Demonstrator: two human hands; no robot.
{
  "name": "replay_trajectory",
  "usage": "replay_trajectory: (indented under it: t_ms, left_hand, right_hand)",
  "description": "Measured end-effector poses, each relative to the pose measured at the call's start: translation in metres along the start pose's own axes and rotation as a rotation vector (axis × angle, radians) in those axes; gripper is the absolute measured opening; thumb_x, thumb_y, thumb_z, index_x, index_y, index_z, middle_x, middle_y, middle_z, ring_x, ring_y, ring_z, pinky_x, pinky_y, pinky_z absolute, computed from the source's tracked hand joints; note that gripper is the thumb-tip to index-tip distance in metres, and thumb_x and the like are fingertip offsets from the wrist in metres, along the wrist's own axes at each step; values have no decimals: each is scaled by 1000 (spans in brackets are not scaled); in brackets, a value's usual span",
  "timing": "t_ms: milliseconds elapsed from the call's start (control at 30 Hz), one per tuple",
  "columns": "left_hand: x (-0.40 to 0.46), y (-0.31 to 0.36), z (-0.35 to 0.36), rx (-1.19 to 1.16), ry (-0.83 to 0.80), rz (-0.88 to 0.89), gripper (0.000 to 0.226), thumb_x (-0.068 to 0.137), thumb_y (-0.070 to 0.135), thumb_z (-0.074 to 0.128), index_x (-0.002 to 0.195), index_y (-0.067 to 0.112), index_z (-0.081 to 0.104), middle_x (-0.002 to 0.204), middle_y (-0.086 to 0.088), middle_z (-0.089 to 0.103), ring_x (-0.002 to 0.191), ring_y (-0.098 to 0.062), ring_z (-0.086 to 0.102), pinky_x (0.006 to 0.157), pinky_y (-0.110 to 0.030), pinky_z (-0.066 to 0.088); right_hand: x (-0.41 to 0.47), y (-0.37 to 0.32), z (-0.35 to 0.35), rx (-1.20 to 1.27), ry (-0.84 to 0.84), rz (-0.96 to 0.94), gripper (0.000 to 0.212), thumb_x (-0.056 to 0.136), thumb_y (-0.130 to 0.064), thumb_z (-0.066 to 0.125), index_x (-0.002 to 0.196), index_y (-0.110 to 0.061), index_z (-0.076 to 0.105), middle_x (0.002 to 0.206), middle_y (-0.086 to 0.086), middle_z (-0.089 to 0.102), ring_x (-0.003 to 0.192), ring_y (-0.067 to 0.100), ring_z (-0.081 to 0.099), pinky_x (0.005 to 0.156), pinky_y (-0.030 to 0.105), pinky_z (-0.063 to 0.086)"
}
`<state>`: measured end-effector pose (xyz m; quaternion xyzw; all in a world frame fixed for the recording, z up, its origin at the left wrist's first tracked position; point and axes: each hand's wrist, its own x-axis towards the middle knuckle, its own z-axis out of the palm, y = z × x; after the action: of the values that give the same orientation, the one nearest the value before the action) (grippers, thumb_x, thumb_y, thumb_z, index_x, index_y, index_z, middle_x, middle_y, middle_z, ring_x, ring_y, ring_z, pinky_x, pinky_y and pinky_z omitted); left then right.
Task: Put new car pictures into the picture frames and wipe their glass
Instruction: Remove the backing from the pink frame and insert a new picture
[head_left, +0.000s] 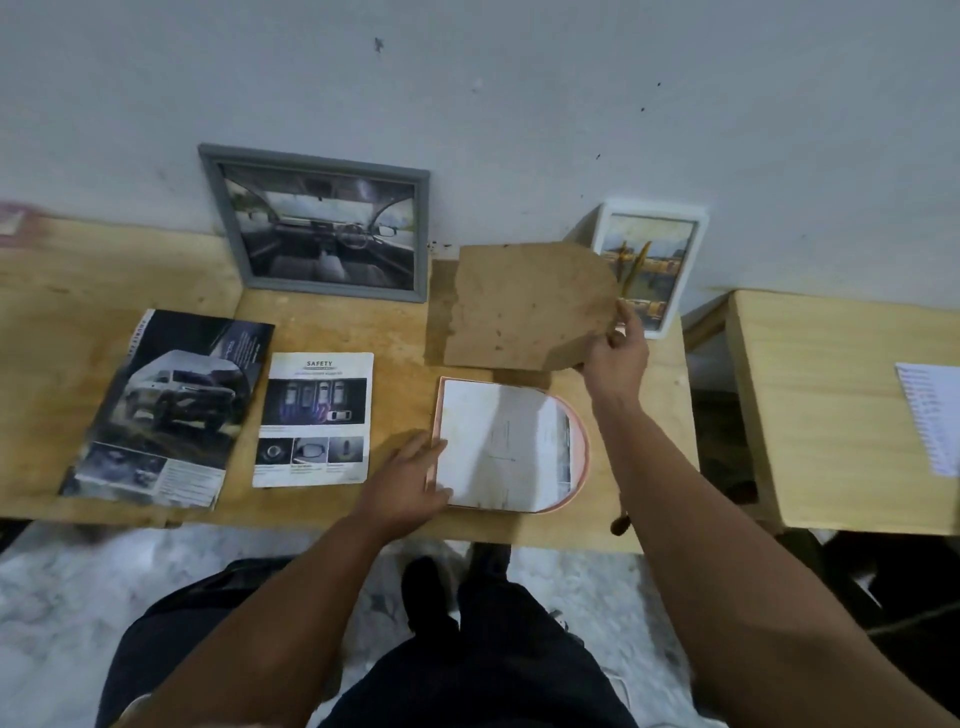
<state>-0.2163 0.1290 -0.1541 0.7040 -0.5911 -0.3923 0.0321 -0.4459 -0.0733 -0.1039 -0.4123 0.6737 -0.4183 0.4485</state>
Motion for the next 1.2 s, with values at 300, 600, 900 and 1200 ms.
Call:
replay_trajectory:
  t_ms: [300, 600, 900, 1200]
  left_hand:
    - [-2, -11, -15, -229, -77, -35, 70, 97, 42, 65, 159, 28, 33, 162, 0, 40, 141, -24, 48, 112, -34, 42]
    - [-5, -8, -12, -336, -38, -61, 61, 97, 26, 67, 154, 18, 45, 156, -1, 46, 124, -20, 60, 102, -26, 42]
    - [2, -13, -12, -251, -80, -46, 70, 96, 32, 66, 159, 22, 36, 165, 0, 34, 140, -23, 49, 116, -37, 39]
    - [25, -3, -8, 82, -39, 27, 80, 97, 45, 62, 162, 24, 21, 168, 1, 12, 152, -30, 24, 114, -45, 41]
  right_hand:
    - [-100, 43, -65, -47, -16, 159, 46, 105, -17, 56, 149, -27, 47, 127, -7, 57, 127, 28, 57, 95, 55, 58]
    - [-120, 80, -53, -122, 12, 218, 44, 106, -16, 54, 149, -24, 49, 129, -4, 58, 119, 21, 56, 108, 53, 50]
    - [-128, 99, -46, -120, 15, 271, 48, 103, -20, 53, 147, -39, 46, 119, -3, 67, 116, 22, 62, 102, 57, 54]
    - [-127, 89, -80, 54, 185, 309, 49, 105, -5, 47, 145, -33, 50, 131, -8, 57, 123, 25, 55, 90, 51, 60]
